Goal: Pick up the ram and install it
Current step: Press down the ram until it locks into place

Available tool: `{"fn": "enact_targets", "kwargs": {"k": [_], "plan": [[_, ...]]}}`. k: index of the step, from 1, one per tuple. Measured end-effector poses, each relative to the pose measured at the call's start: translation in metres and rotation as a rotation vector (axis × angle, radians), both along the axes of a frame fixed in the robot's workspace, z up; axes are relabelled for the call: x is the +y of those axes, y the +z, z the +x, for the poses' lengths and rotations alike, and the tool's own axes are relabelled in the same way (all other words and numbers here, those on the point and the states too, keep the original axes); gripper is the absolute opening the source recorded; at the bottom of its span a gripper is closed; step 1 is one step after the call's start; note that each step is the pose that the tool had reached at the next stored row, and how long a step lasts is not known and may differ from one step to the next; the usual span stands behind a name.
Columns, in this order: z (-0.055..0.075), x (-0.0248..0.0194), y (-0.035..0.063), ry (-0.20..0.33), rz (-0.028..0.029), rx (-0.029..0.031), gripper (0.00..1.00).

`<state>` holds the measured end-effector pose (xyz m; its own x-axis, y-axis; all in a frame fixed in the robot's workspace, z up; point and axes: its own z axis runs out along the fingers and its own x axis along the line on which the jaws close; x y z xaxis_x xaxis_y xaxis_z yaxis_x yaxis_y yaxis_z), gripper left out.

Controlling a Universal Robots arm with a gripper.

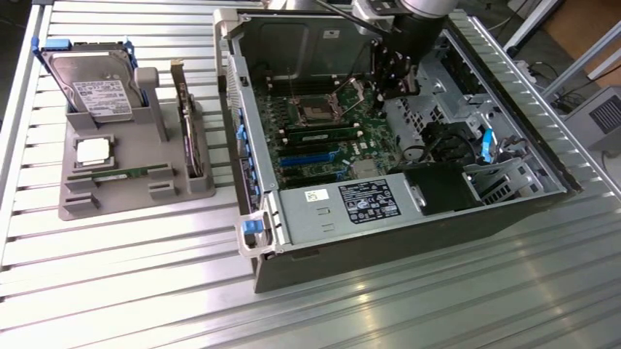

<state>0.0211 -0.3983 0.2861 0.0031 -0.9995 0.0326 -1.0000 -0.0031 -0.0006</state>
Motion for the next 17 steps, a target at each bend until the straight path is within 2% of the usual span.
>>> {"fn": "enact_targets", "kwargs": {"k": [2,8,14,17], "plan": [[-0.009,0.0000,-0.0017,0.000,0.0008,-0.0001,0.10],[-0.011,0.0000,-0.0166,0.000,0.0010,-0.0001,0.10],[-0.014,0.0000,-0.0220,0.000,0.0010,0.0000,0.10],[-0.015,0.0000,-0.0293,0.000,0.0011,-0.0001,0.10]]}}
